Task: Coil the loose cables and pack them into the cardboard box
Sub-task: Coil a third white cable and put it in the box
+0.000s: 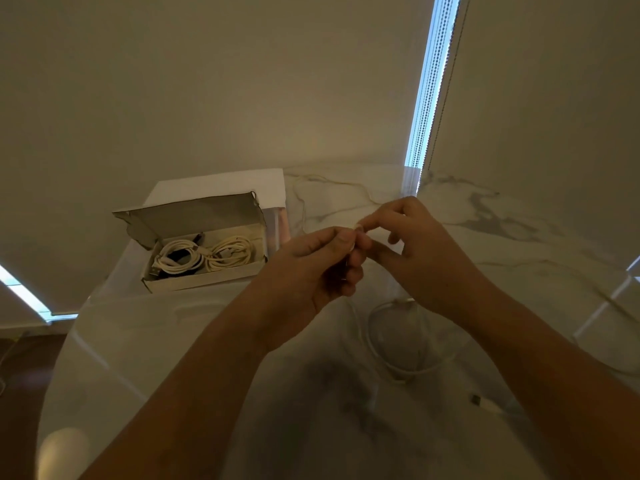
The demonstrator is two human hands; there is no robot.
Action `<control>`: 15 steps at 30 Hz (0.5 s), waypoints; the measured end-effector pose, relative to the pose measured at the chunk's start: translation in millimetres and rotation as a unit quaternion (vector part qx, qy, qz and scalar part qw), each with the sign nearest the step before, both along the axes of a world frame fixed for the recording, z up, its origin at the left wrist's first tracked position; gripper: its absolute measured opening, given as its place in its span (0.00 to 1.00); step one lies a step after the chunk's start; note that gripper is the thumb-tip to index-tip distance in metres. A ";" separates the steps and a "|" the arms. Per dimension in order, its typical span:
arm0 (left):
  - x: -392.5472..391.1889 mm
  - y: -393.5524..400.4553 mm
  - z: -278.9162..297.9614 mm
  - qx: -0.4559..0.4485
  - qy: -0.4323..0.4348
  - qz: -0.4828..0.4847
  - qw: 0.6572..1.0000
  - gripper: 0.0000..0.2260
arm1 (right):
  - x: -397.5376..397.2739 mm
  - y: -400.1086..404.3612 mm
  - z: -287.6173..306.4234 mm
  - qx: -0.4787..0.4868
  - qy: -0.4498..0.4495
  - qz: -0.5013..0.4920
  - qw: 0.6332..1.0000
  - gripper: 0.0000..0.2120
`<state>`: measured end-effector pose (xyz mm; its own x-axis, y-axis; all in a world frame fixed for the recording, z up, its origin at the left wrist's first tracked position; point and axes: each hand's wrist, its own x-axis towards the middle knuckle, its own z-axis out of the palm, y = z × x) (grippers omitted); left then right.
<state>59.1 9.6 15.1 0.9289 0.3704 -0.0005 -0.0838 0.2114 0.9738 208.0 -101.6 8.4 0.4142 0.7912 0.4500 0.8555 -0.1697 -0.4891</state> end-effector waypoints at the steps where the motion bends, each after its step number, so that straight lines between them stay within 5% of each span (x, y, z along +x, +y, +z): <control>1: -0.3 0.6 0.4 -0.025 -0.018 0.001 1.000 0.12 | -1.9 0.6 0.9 0.004 0.014 0.007 1.000 0.06; 9: 5.4 7.3 -5.0 -0.183 -0.117 0.084 0.973 0.14 | -24.6 0.2 7.9 -0.032 0.145 0.051 0.988 0.05; 15: 7.3 18.4 -4.7 -0.176 -0.158 0.195 0.952 0.13 | -36.0 -6.7 11.7 -0.137 0.027 0.056 0.989 0.16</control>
